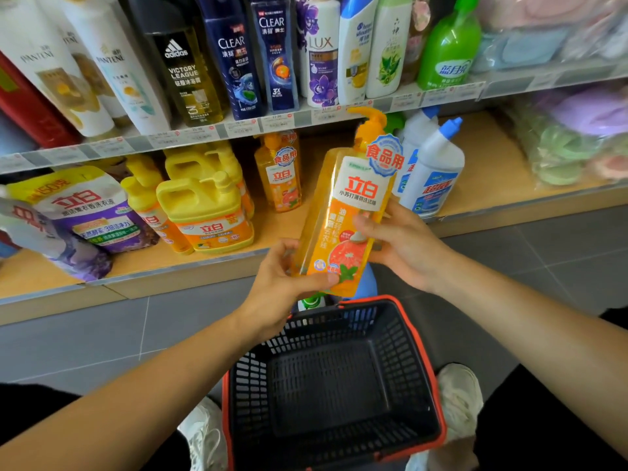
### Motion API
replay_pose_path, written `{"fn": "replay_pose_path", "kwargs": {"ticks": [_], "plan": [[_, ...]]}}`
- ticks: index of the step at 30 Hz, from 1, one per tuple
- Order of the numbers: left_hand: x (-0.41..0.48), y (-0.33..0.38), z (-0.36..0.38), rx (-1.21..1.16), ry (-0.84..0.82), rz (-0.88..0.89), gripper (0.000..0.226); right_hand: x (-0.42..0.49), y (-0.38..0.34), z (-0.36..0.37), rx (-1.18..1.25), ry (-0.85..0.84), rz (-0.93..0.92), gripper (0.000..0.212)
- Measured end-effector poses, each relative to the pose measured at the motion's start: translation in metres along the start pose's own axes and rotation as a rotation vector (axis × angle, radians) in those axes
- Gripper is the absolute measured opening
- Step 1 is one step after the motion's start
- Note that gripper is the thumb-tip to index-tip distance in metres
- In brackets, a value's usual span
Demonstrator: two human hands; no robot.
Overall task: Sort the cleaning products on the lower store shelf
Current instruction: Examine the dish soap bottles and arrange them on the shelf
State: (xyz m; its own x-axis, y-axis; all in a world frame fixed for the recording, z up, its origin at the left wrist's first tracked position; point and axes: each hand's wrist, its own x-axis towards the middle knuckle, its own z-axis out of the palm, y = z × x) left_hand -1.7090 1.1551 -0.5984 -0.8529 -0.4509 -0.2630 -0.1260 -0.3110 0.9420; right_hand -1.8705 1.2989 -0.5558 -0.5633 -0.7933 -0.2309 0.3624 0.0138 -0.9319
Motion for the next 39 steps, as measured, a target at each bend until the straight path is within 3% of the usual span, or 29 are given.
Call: {"fn": "replay_pose_path", "kwargs": {"ticks": [5,10,12,16,19,23,30,35,39], "plan": [[0.008,0.026,-0.010,-0.032,0.097,0.217,0.067,-0.002,0.000,-0.009,-0.181,-0.012,0.037,0.053],[0.012,0.046,-0.015,0.137,0.168,0.274,0.077,-0.012,-0.009,-0.006,-0.563,0.077,0.148,0.070],[0.012,0.051,-0.015,0.207,0.194,0.286,0.077,-0.015,-0.011,-0.004,-0.714,0.127,0.027,0.054],[0.009,0.058,-0.013,0.374,0.230,0.319,0.075,-0.016,-0.011,-0.001,-0.946,0.256,-0.470,0.022],[0.005,0.065,-0.008,0.520,0.237,0.359,0.072,-0.014,-0.014,0.000,-1.112,0.235,-0.659,0.037],[-0.001,0.075,-0.003,0.731,0.179,0.493,0.071,-0.009,-0.019,-0.004,-1.331,0.091,-0.678,0.073],[-0.009,0.074,0.004,0.991,-0.040,0.703,0.071,-0.004,-0.023,-0.009,-1.227,-0.273,-0.329,0.095],[-0.012,0.062,0.002,0.987,-0.113,0.744,0.078,-0.007,-0.018,-0.012,-1.135,-0.247,-0.284,0.081],[-0.012,0.056,0.005,0.981,-0.171,0.820,0.060,-0.007,-0.014,-0.015,-0.961,-0.199,-0.272,0.075]]}}
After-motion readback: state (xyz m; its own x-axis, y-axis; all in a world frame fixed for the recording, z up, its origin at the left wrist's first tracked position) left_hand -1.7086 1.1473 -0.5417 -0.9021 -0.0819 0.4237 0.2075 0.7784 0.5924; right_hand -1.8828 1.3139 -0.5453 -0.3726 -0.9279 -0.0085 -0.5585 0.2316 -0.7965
